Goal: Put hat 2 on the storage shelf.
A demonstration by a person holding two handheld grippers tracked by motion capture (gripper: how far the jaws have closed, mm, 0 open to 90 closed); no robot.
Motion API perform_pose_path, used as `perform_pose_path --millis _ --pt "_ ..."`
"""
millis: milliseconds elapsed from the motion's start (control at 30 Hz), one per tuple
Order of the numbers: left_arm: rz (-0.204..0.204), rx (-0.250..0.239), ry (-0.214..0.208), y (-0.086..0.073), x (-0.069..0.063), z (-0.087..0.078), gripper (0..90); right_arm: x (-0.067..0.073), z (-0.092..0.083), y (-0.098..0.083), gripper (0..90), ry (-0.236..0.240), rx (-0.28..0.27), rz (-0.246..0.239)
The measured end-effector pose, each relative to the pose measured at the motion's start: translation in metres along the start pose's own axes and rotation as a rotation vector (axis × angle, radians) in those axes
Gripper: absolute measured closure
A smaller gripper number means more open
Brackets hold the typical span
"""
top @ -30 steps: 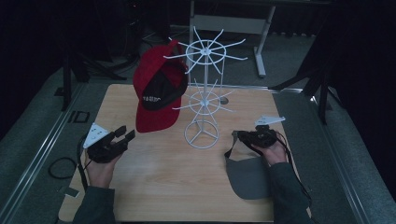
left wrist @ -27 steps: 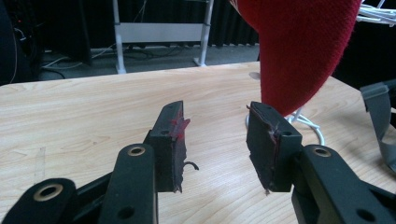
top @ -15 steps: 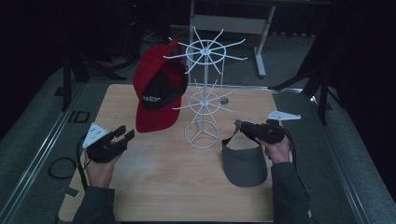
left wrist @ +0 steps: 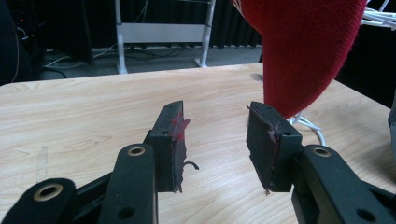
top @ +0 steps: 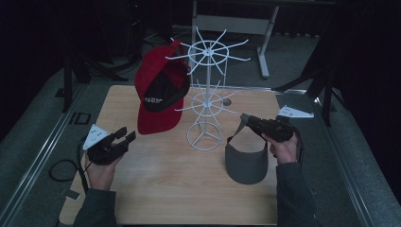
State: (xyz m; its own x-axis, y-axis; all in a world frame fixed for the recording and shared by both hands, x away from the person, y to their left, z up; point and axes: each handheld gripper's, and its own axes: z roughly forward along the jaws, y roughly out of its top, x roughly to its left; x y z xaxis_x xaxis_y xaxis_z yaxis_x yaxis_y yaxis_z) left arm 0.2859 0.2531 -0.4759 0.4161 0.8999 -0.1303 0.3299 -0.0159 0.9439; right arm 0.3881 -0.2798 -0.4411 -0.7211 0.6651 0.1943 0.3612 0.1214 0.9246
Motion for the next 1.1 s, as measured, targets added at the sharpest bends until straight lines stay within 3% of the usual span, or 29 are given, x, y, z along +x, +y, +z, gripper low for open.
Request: perform_pose_path --millis 700,1100 --pt "-0.005 -0.004 0.001 0.001 0.0 -0.001 57.2 0.016 -0.02 0.02 89.4 0.032 -0.1 -0.016" --pt "-0.008 -0.009 0.004 0.001 0.001 -0.002 57.0 0.024 -0.024 0.03 89.4 0.061 -0.119 -0.027"
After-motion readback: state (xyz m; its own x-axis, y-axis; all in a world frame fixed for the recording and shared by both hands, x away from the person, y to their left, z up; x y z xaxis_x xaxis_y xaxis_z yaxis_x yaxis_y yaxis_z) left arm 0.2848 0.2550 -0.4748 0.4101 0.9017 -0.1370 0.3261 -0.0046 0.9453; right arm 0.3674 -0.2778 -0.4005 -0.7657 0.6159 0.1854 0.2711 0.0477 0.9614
